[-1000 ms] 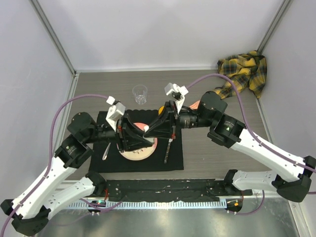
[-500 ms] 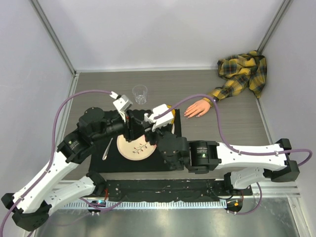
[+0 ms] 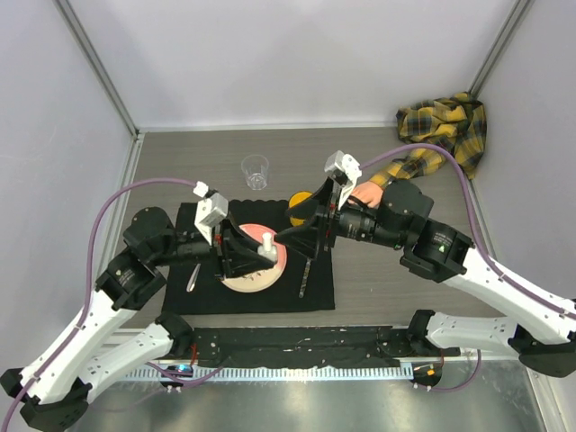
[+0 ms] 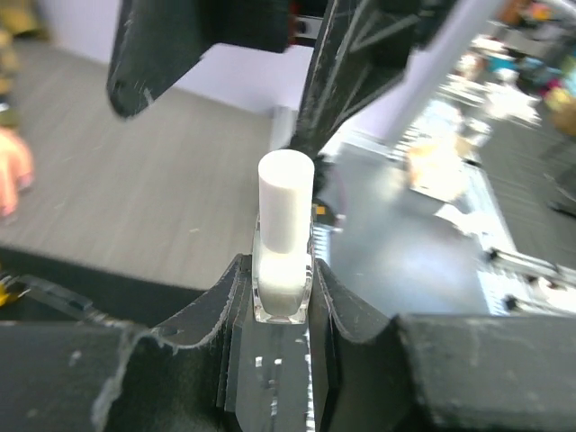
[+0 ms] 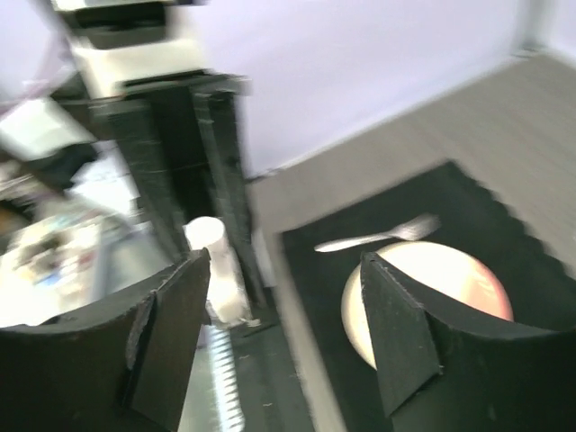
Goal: Paint the nails
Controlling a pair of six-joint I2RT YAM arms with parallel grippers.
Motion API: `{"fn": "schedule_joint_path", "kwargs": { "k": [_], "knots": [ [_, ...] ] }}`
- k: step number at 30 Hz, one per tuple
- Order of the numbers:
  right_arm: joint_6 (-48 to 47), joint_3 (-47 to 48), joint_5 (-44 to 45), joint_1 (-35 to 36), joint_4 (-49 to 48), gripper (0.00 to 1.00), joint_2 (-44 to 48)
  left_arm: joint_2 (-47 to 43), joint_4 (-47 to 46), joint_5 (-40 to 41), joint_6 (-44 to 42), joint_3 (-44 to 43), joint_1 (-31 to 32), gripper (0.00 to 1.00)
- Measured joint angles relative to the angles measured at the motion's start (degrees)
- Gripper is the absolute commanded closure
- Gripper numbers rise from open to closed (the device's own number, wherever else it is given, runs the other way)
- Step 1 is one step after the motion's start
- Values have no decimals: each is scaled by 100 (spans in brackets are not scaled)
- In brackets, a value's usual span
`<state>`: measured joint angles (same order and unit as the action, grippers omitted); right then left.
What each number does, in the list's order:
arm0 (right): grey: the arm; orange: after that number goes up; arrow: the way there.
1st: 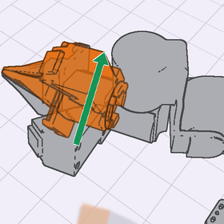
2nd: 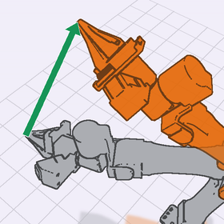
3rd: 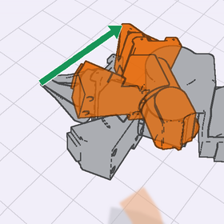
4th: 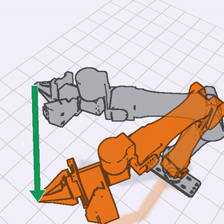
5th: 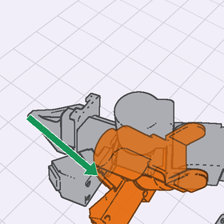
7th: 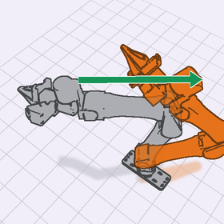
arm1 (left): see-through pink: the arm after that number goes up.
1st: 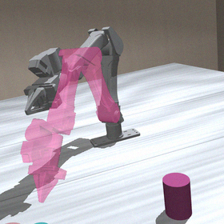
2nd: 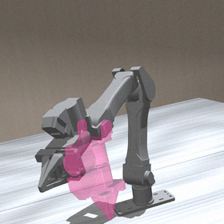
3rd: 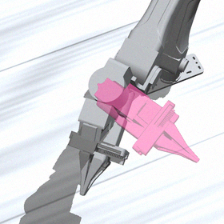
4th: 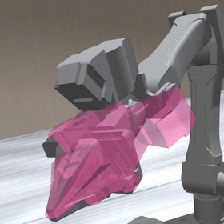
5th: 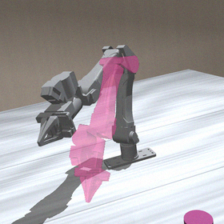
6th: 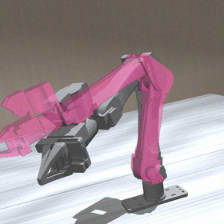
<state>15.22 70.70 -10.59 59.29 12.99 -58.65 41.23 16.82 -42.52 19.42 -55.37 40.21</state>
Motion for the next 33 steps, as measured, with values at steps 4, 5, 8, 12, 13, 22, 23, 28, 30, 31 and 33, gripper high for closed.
{"fn": "schedule_joint_path", "kwargs": {
  "k": [4,5,8,12,13,22,23,28,30,31,33],
  "knots": [
    [374,-2,-1456,-221,-487,41,-70,-15,-433,-723,247,68,4,100],
    [479,-2,-1753,-247,-640,45,-120,-15,-509,-824,278,68,4,100],
    [748,-2,-2422,-282,-1008,48,-337,-9,-662,-1036,330,68,4,100],
    [977,-11,-2835,-289,-1290,63,-562,0,-780,-1174,411,68,4,100],
    [1047,-20,-2916,-293,-1351,66,-601,0,-807,-1189,422,68,4,100],
    [944,-37,-3036,-339,-1600,99,-664,-44,-595,-614,393,-11,46,100],
    [837,-37,-2900,-356,-1569,99,-673,-44,-420,-319,337,-63,66,100],
    [201,262,-437,151,-802,99,-804,70,444,1838,-2,-356,153,100],
    [-173,704,2221,1139,-232,99,-1093,177,772,2400,-103,-501,179,100],
    [-284,874,3338,1596,-114,100,-1263,227,894,2538,-170,-581,201,100],
    [-354,1119,5101,2227,-57,99,-1609,350,1091,2719,-293,-710,275,100]
  ]
}}
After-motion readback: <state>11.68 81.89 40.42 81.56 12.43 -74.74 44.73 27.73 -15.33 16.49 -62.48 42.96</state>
